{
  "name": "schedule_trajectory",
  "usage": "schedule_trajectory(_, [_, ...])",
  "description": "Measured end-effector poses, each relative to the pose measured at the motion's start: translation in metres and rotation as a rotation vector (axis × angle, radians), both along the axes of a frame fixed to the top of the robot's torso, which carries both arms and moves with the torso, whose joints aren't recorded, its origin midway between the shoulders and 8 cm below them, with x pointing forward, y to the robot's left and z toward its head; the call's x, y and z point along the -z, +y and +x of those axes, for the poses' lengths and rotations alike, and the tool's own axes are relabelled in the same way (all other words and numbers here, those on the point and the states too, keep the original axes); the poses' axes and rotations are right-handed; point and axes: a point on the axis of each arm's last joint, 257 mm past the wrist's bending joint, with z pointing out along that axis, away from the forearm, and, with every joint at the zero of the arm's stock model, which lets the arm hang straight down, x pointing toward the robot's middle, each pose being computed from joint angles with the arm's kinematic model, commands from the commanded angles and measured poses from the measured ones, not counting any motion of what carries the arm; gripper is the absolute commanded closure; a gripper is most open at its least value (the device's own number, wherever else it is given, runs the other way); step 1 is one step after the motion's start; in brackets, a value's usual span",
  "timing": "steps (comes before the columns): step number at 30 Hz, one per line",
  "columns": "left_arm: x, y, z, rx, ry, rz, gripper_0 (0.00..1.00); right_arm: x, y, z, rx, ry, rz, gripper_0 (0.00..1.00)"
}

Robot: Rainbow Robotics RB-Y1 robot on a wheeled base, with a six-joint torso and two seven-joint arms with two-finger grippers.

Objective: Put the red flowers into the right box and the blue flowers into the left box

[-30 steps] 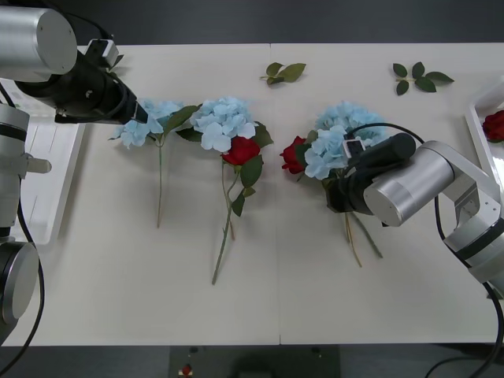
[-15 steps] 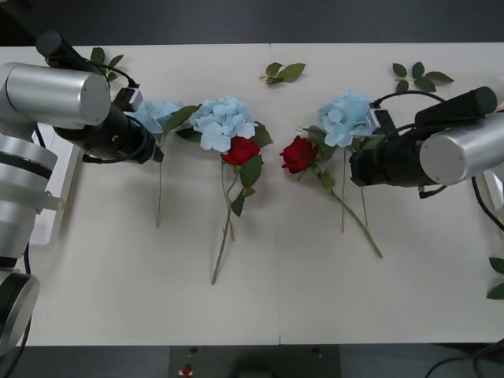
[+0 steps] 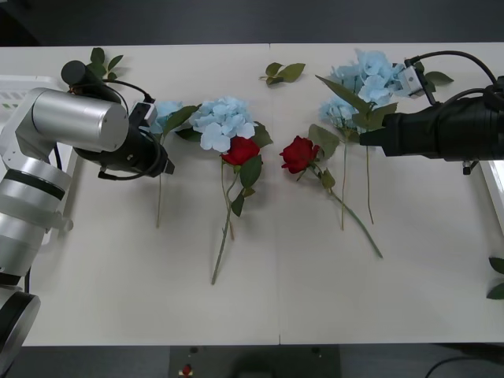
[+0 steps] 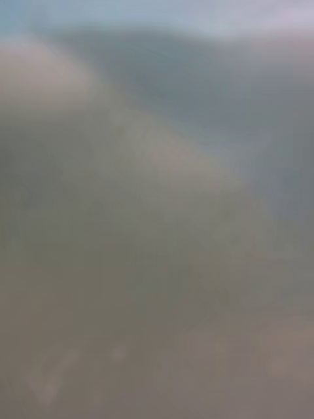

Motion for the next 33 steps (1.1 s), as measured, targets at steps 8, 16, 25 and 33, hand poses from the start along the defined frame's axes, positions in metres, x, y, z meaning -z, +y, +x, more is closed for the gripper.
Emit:
schedule_trajectory(8, [0.015,-0.001,0.001,-0.015,0.011,0.007,0.0,-0.044,0.049,-0.014,-0.131,-0.099,0.201,1.0])
schedule_trajectory(16, [0.025,-0.003,0.002,-0.008,0.003,0.036,0.0,-0.078,0.105,-0.017,-0.204,-0.265,0.37,1.0])
schedule_trajectory(25, [0.036,-0.005,-0.003,-0.017,0.025,0.051,0.0,-0.096,0.155,-0.021,-0.228,-0.358,0.484,1.0])
schedule_trajectory(33, [0.035,-0.002,0.0,-0.019,0.01,0.063,0.98,-0.1,0.169,-0.026,-0.238,-0.352,0.526,1.0])
